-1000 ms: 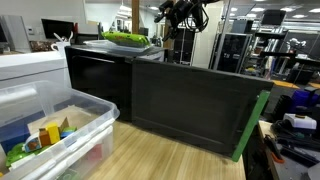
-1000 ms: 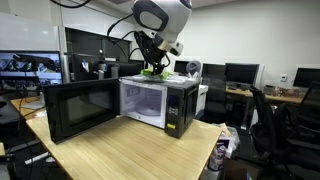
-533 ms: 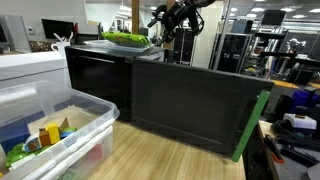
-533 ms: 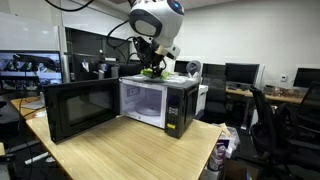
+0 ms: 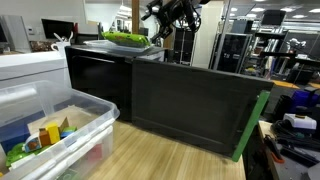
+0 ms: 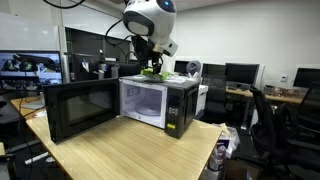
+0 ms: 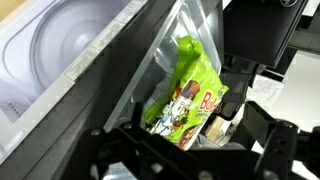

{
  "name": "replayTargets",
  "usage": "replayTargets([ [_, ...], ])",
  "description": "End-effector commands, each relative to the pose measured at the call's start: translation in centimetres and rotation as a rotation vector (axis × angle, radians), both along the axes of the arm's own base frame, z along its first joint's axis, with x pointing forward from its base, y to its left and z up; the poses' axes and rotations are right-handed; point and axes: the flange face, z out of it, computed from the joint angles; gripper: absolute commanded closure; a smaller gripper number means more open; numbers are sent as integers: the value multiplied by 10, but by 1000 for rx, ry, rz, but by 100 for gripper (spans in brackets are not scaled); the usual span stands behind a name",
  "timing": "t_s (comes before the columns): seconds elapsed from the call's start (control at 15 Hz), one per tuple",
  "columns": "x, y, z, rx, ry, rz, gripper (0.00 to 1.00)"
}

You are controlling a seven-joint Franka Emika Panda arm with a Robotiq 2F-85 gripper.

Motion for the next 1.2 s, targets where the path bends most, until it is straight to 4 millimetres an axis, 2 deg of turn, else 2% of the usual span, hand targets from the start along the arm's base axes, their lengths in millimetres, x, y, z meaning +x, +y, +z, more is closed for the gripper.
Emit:
replayTargets([
  [0.0,-3,3,2,9,-2,-81,0],
  [0.47,12,3,6,12,-19,-215,0],
  [0.73,4,6,6,7,37,-266,0],
  [0.87,-9,11,2,14,87,-258,0],
  [1.13,-15,14,-3,21,87,-261,0],
])
